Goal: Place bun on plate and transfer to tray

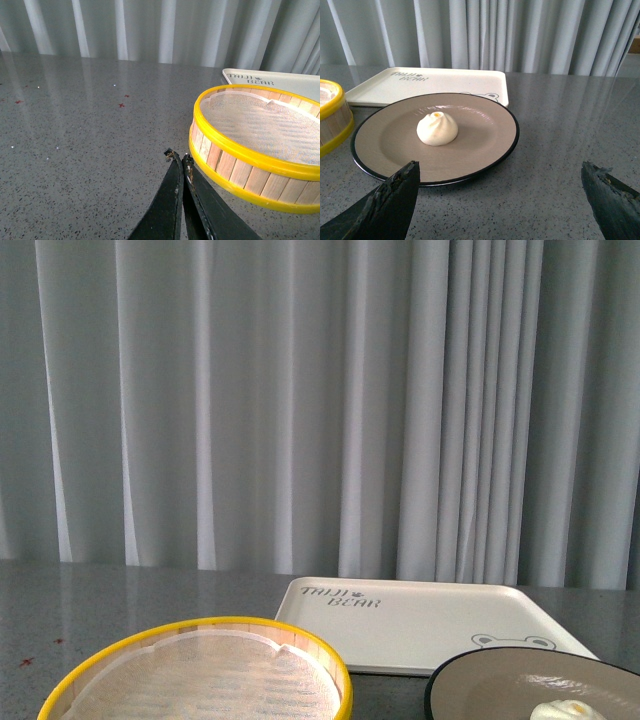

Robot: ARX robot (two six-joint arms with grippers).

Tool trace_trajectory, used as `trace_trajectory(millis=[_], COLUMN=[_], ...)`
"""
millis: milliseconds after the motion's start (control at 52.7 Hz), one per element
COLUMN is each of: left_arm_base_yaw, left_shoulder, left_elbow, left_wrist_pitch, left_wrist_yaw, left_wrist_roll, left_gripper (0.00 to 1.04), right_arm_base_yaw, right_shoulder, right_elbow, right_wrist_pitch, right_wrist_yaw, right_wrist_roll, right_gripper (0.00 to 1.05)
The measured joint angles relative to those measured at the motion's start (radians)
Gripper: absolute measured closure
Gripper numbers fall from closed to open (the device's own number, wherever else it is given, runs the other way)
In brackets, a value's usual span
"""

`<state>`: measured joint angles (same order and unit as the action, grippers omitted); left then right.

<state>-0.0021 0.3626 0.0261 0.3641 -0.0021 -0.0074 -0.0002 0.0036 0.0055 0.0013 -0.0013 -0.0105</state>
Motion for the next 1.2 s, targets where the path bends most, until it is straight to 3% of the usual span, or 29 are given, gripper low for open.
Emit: trace_trajectory(millis=[531, 607, 873, 968, 1196], left_arm_base_yaw=[0.0, 0.0, 0.0, 0.0, 0.0], left_shoulder=[-0.195, -0.327, -0.359, -0.359, -0.359], left_elbow=[0.0, 0.0, 0.0, 0.0, 0.0], left_wrist_pitch=[-0.193, -0.354, -0.364, -0.364, -0.364], left_wrist_yaw=[0.0, 0.002, 0.002, 0.002, 0.002], left_wrist_roll=[0.0, 0.0, 0.0, 0.0, 0.0], left_gripper=[1.01, 1.01, 1.01, 0.85, 0.3], right_arm_base_yaw=[0.0, 0.0, 0.0, 0.0, 0.0], right_shoulder=[0.0, 0.0, 0.0, 0.0, 0.0], right_elbow=[0.0, 0.0, 0.0, 0.0, 0.0], right_wrist_pitch=[0.0, 0.0, 0.0, 0.0, 0.0], right_wrist_yaw=[0.0, 0.0, 0.0, 0.0, 0.0], right_wrist_roll=[0.0, 0.0, 0.0, 0.0, 0.0], right_gripper=[0.09, 0.09, 0.09, 0.09, 0.09])
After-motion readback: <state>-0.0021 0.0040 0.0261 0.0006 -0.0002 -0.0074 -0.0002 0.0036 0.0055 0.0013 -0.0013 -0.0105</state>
